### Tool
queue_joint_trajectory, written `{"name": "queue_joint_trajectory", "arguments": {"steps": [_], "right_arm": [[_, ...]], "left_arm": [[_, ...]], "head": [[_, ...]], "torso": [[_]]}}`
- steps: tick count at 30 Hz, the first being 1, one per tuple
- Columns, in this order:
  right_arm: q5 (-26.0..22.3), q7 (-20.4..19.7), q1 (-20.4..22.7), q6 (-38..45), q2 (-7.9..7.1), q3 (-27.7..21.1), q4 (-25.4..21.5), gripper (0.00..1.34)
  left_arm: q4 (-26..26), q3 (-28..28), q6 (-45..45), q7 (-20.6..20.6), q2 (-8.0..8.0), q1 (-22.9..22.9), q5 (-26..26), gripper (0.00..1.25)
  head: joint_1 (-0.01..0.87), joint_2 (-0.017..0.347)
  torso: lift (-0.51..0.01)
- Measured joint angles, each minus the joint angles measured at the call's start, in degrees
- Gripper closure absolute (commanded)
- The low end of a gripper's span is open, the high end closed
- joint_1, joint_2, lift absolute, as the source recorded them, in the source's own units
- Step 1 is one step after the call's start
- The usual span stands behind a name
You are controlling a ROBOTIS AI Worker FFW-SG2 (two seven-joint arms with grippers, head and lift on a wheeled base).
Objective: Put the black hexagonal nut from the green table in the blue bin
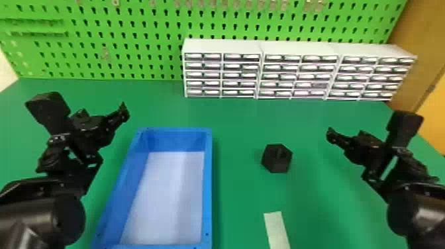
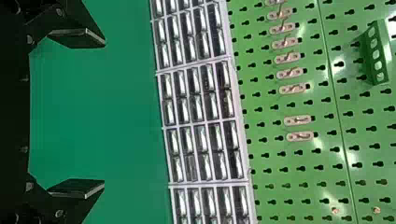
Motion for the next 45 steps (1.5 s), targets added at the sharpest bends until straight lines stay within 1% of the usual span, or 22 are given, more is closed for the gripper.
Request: {"name": "queue_joint_trajectory", "arguments": {"steps": [5, 11, 14, 18, 20, 22, 27, 36, 40, 45], "right_arm": [[0.25, 0.0, -0.37, 2.7, -0.04, -0.31, -1.01, 0.23], [1.99, 0.0, -2.5, 10.8, 0.3, -1.0, -2.78, 0.23], [3.85, -0.03, -4.46, 16.12, 0.9, -1.37, -3.32, 0.23], [7.63, -0.08, -7.34, 23.73, 2.03, -1.62, -4.45, 0.22], [9.18, -0.2, -8.52, 26.59, 2.13, -1.21, -4.9, 0.22], [10.35, -0.41, -9.92, 29.92, 1.88, -0.56, -5.15, 0.22], [12.83, -0.54, -13.14, 37.39, 0.71, 1.4, -5.2, 0.22], [17.06, -0.53, -17.39, 47.53, -0.49, 4.88, -4.72, 0.22], [18.63, -0.53, -19.1, 51.19, -0.99, 6.91, -3.91, 0.22], [19.0, -0.53, -20.61, 52.9, -1.13, 8.23, -2.11, 0.22]], "left_arm": [[0.0, 0.07, 0.0, 0.0, 0.0, 0.04, 0.07, 0.16], [0.0, 0.09, 0.0, 0.0, 0.0, 0.1, 0.13, 0.16], [0.0, 0.09, 0.0, 0.0, 0.0, 0.19, 0.11, 0.16], [0.0, 0.02, 0.0, 0.0, 0.0, 0.18, 0.07, 0.16], [0.0, 0.0, 0.0, 0.0, 0.0, 0.17, 0.07, 0.16], [0.0, -0.11, 0.0, 0.0, 0.0, 0.12, 0.06, 0.16], [0.02, -0.4, 0.0, 0.0, 0.0, -0.02, 0.06, 0.16], [0.01, -0.64, 0.0, 0.0, 0.0, -0.13, 0.06, 0.16], [0.01, -0.6, 0.0, 0.0, 0.0, -0.1, 0.07, 0.16], [0.01, -0.55, 0.0, 0.0, 0.0, 0.03, 0.16, 0.16]], "head": [[0.692, 0.009], [0.692, 0.009], [0.692, 0.009], [0.692, 0.009], [0.692, 0.009], [0.692, 0.009], [0.692, 0.009], [0.692, 0.009], [0.692, 0.009], [0.692, 0.009]], "torso": [[-0.097], [-0.097], [-0.097], [-0.097], [-0.097], [-0.097], [-0.097], [-0.097], [-0.097], [-0.097]]}}
